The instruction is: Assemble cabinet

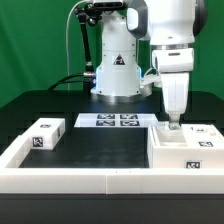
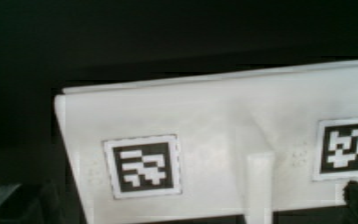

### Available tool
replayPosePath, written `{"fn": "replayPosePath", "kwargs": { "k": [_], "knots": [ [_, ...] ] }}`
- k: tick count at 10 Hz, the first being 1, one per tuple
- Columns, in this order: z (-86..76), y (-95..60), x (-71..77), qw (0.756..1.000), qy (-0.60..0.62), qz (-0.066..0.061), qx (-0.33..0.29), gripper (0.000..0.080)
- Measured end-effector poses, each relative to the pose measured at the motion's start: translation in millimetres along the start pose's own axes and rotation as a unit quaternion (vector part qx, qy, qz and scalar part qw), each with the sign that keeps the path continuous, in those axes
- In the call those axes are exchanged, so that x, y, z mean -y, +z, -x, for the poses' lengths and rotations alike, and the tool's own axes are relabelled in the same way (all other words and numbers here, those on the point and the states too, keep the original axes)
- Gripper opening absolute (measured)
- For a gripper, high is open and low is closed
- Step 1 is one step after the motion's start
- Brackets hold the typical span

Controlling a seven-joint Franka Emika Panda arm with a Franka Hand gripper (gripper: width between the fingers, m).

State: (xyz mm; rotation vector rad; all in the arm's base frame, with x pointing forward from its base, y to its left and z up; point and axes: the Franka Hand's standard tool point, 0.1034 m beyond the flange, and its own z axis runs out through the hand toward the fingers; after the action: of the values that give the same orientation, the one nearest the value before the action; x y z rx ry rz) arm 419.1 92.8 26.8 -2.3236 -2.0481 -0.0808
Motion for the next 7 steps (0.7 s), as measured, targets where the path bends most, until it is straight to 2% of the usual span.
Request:
{"fn": "replayPosePath", "kwargs": {
  "k": [3, 4, 6, 7],
  "knots": [
    [-1.0, 6.9, 5.5, 1.0, 0.001, -0.007, -0.001, 0.0797],
    [0.2, 14.7, 11.1, 1.0, 0.003, -0.016, -0.001, 0.0797],
    [0.7, 15.5, 11.6, 1.0, 0.004, -0.017, -0.001, 0.0768],
    [0.7, 15.5, 11.6, 1.0, 0.004, -0.017, -0.001, 0.0585]
  ]
}}
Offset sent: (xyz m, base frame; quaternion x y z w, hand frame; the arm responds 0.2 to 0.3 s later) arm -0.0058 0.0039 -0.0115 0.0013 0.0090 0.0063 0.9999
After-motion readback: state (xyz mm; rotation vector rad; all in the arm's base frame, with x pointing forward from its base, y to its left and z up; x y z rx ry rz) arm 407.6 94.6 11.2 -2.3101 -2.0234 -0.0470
